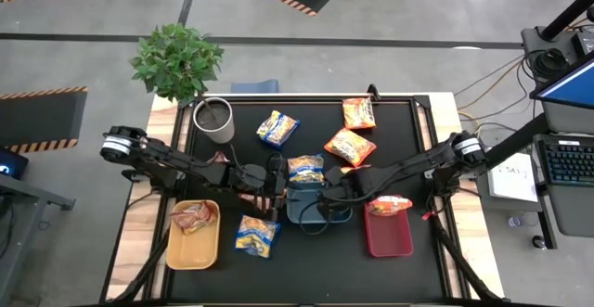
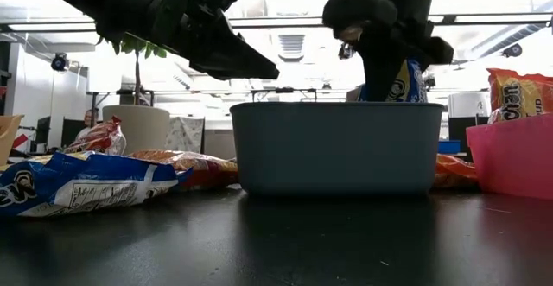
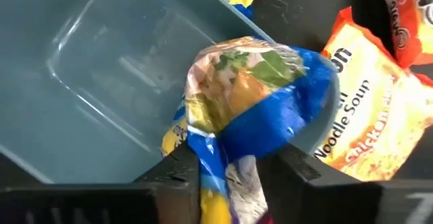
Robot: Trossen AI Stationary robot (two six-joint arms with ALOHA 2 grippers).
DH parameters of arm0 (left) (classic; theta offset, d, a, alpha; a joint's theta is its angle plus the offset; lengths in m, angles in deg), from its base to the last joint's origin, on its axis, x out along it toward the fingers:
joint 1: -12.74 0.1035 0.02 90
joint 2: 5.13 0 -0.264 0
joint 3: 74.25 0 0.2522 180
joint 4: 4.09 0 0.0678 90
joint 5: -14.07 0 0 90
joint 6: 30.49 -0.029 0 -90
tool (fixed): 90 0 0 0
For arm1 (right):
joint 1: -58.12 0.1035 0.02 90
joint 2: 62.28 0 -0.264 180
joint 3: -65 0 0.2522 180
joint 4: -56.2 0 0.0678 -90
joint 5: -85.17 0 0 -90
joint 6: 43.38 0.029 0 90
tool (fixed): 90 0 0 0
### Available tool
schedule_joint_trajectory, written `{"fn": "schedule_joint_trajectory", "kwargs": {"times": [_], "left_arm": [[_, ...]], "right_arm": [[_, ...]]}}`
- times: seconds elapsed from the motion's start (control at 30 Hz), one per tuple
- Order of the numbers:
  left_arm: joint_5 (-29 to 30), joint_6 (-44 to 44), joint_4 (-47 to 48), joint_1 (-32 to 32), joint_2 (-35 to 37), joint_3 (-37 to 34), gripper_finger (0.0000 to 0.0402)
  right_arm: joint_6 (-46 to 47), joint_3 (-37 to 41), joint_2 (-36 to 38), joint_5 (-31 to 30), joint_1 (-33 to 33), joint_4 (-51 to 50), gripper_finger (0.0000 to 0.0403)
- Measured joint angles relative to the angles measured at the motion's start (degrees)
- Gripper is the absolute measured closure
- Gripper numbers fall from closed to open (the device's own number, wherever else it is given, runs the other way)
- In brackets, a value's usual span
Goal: Sort Maruchan noodles
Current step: Adjust the blue noodle pack, then put the right red noodle pack into the yellow bin
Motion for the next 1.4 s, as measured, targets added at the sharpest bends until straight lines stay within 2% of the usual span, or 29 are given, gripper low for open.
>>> {"fn": "schedule_joint_trajectory", "kwargs": {"times": [0.4,0.63,0.77,0.87,0.97,1.07,1.2,1.4], "left_arm": [[0.0,0.4,1.3,0.0,1.2,0.0,0.0261],[0.1,1.9,8.5,0.0,5.3,0.0,0.0261],[5.0,4.5,15.0,-0.1,8.1,0.0,0.0261],[7.1,8.1,21.0,0.0,10.0,0.0,0.0261],[7.4,13.1,27.1,0.0,10.8,0.7,0.0261],[7.4,19.5,34.0,0.5,11.0,2.5,0.0261],[7.4,20.5,41.9,0.5,10.7,4.3,0.026],[7.2,20.1,45.6,1.8,10.6,4.3,0.026]], "right_arm": [[-5.2,-0.4,8.6,-0.6,-0.2,-5.1,0.0216],[-18.8,-0.1,16.0,-10.9,-0.2,-4.2,0.0202],[-25.7,0.9,19.1,-19.4,-0.2,-2.2,0.0202],[-32.5,3.3,21.7,-22.2,-0.2,3.1,0.0202],[-44.7,7.6,24.6,-22.1,-0.2,11.4,0.0202],[-54.7,12.9,27.7,-19.3,-0.7,19.8,0.0202],[-65.3,21.8,32.9,-14.9,-2.6,35.7,0.0202],[-77.1,33.1,39.9,-0.2,-7.0,58.8,0.0202]]}}
